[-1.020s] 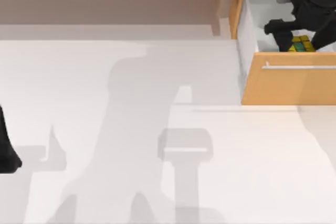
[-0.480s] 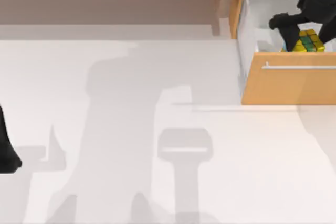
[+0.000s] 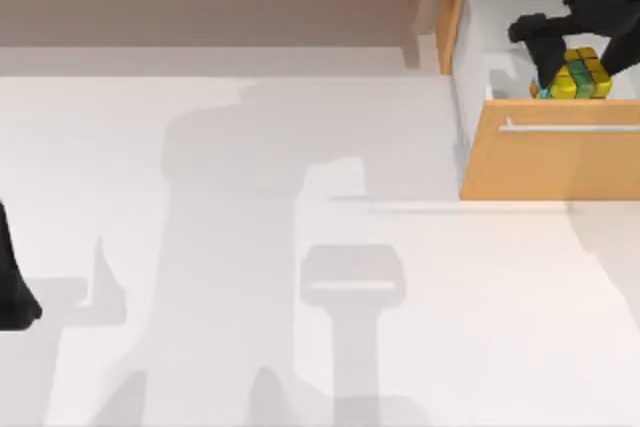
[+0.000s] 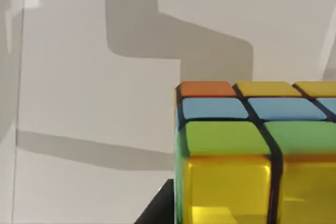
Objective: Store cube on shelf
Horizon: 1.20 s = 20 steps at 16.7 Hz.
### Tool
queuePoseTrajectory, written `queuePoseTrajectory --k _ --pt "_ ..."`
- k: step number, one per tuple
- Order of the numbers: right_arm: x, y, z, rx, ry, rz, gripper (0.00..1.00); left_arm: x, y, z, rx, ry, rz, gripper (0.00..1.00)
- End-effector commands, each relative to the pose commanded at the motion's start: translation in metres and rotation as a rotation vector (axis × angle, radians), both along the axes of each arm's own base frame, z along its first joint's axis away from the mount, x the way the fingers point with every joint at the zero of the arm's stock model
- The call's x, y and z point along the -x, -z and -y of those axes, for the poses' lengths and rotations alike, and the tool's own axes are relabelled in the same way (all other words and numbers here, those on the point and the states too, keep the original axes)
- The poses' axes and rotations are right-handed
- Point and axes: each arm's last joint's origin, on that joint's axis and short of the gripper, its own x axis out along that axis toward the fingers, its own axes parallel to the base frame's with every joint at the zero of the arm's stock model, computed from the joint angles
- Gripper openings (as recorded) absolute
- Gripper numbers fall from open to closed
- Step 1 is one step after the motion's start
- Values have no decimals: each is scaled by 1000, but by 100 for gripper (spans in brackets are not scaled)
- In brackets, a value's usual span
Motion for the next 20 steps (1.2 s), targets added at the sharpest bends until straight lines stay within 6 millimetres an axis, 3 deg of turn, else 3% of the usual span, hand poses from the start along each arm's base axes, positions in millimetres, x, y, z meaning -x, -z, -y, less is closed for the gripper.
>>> queuePoseTrajectory --k 4,8,13,16,20 --pt "6 -11 -1 9 -6 20 0 0 0 0 0 0 0 100" --pt "26 -52 -18 25 -48 145 0 0 0 0 0 0 0 100" --pt "61 -90 -72 24 -163 368 0 0 0 0 0 0 0 100" --pt "80 -87 -113 15 -243 494 0 0 0 0 0 0 0 100" --pt "97 -68 -164 -5 -306 694 0 0 0 0 0 0 0 100"
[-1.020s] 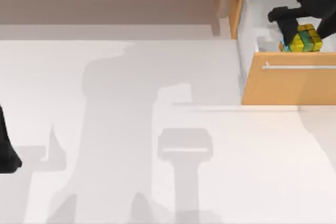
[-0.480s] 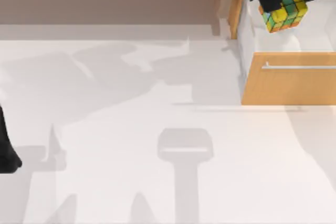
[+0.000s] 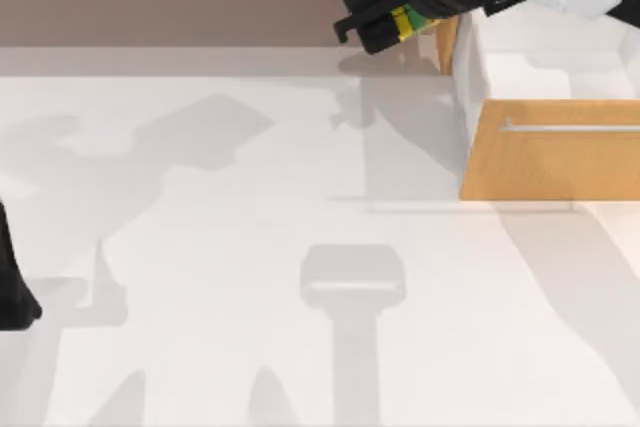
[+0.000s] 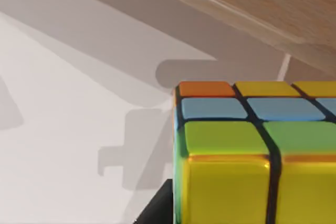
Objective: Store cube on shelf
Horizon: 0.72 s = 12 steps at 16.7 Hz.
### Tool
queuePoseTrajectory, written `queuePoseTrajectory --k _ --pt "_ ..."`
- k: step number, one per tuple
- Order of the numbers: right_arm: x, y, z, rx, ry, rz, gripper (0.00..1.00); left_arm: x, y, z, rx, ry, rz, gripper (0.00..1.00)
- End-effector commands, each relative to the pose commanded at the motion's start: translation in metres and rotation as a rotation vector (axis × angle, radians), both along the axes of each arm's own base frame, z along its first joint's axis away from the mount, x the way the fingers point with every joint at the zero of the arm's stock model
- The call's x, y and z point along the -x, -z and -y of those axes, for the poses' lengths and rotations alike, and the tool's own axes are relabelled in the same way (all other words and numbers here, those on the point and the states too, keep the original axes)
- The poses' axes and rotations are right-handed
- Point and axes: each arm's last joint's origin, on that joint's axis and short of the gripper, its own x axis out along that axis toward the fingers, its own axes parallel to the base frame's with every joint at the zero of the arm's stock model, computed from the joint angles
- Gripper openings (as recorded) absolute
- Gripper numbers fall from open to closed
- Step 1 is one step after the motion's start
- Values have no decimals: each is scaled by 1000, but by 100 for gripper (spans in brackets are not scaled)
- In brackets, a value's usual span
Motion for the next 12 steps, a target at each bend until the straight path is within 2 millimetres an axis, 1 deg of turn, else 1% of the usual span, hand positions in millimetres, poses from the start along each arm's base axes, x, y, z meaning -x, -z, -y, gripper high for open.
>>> queuePoseTrajectory --k 3,6,9,12 --pt "7 17 -31 -43 -10 170 0 0 0 0 0 0 0 100" --pt "12 35 -54 -102 14 344 0 0 0 0 0 0 0 100" --pt "16 51 -71 -172 67 510 0 0 0 0 0 0 0 100" --pt "20 65 -80 -243 138 652 0 0 0 0 0 0 0 100"
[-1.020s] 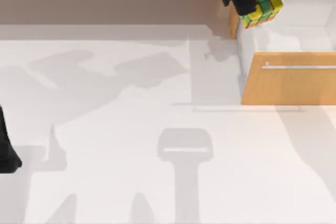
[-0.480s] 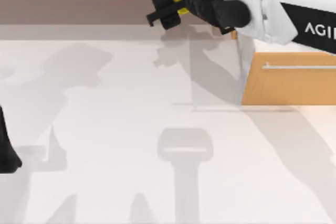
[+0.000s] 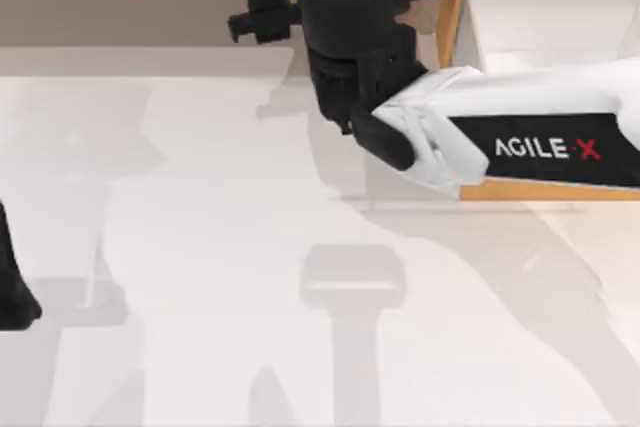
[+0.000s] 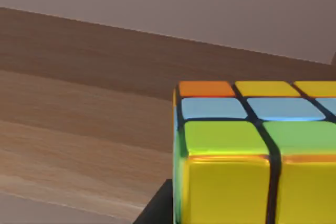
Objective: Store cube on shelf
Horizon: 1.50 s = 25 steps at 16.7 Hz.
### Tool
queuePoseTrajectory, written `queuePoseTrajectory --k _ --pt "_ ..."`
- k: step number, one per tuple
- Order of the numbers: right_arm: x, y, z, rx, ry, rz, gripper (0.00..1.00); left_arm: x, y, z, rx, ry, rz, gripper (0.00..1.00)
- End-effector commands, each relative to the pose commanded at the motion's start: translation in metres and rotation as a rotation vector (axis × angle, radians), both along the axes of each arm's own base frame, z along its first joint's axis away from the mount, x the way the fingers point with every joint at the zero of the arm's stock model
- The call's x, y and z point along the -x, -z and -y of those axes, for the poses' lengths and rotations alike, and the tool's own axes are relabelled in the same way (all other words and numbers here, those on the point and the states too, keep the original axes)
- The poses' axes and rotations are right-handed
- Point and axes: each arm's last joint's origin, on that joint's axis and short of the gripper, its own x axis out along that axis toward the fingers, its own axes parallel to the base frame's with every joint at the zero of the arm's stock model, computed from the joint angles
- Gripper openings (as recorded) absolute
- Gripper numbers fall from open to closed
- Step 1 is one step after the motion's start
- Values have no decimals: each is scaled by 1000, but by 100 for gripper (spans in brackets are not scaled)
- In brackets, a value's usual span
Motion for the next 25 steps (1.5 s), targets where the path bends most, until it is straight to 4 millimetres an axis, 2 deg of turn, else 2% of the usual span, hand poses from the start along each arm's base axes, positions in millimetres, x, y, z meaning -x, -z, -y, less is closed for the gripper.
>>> queuePoseTrajectory --k 4,8,15,19,25 --pt "5 19 -5 -96 83 131 0 0 0 0 0 0 0 100" --pt "7 33 -6 -145 134 189 0 0 0 0 0 0 0 100" --pt "5 33 -4 -153 142 196 0 0 0 0 0 0 0 100" --pt "-13 33 -11 -161 113 188 0 0 0 0 0 0 0 100" --pt "-58 20 -21 -172 83 203 0 0 0 0 0 0 0 100"
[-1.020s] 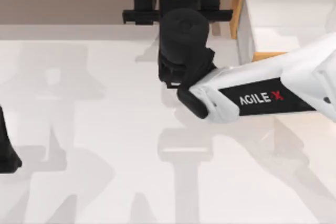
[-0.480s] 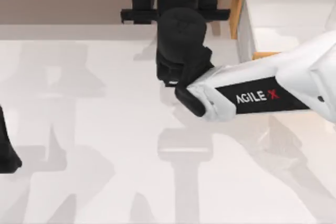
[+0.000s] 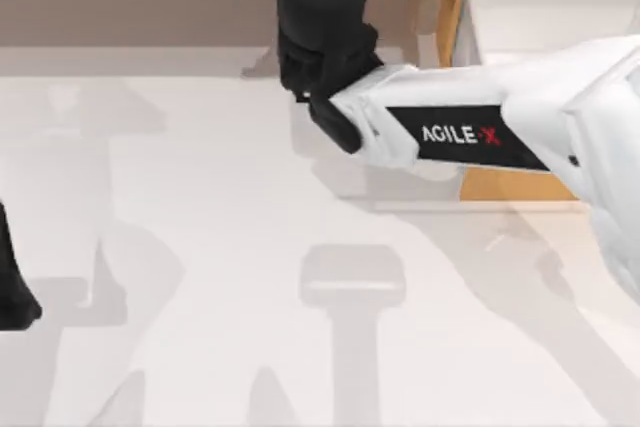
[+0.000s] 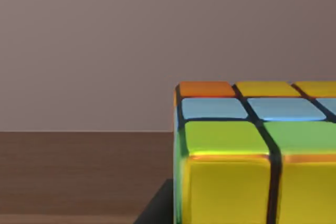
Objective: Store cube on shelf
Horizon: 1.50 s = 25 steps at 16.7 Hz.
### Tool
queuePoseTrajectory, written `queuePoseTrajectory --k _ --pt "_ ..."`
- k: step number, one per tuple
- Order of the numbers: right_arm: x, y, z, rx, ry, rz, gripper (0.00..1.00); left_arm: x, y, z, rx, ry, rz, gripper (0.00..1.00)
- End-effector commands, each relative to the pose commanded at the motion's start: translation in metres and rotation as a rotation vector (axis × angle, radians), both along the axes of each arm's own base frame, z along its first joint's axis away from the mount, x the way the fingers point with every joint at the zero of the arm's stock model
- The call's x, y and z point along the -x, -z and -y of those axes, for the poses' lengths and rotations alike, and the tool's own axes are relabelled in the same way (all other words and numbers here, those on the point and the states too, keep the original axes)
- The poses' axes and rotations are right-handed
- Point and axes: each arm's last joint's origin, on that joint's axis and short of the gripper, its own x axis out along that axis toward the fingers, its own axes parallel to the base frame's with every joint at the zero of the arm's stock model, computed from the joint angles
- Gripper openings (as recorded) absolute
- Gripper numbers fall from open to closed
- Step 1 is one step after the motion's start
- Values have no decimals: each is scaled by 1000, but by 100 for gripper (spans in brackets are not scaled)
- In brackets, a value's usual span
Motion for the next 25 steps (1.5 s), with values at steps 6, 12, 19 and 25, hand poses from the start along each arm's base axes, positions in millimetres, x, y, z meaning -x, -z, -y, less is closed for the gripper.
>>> queuePoseTrajectory --k 6,12,19,25 --pt "-35 8 16 17 57 -15 0 0 0 0 0 0 0 100" --pt "-35 8 16 17 57 -15 23 0 0 0 0 0 0 100" --pt "-35 8 16 17 57 -15 75 0 0 0 0 0 0 100" --pt "-35 8 16 17 57 -15 100 0 0 0 0 0 0 100"
